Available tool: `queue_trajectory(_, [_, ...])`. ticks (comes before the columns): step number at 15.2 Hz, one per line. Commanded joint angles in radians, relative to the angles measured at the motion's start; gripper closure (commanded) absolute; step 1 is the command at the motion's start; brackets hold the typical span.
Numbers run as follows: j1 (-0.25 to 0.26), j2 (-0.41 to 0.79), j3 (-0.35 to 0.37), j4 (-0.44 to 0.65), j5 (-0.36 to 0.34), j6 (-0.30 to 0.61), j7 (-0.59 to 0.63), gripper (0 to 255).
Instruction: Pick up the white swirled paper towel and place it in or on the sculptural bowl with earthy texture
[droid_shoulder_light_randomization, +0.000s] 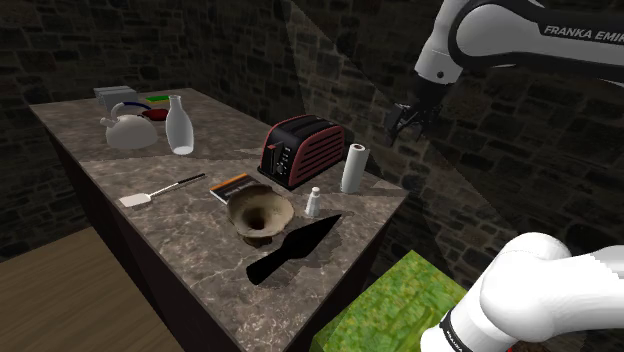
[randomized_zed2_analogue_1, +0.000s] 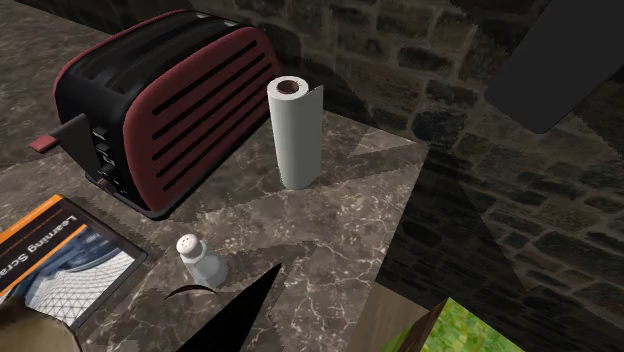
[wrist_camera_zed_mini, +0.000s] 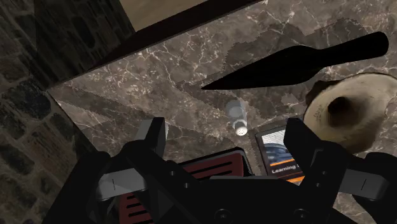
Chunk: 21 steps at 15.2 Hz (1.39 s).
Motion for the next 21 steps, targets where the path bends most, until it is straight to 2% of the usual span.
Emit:
queue_trajectory(1, [0.0, 0.0, 0.0, 0.0, 0.0, 0.0, 0.0, 0])
queue_trajectory(11, [-0.02, 0.341, -0.107, 0.115, -0.029, 0.207, -0.1, 0])
queue_trajectory(21, [-0.042, 0.722, -0.19, 0.355, 0.026, 0.324, -0.219, 0])
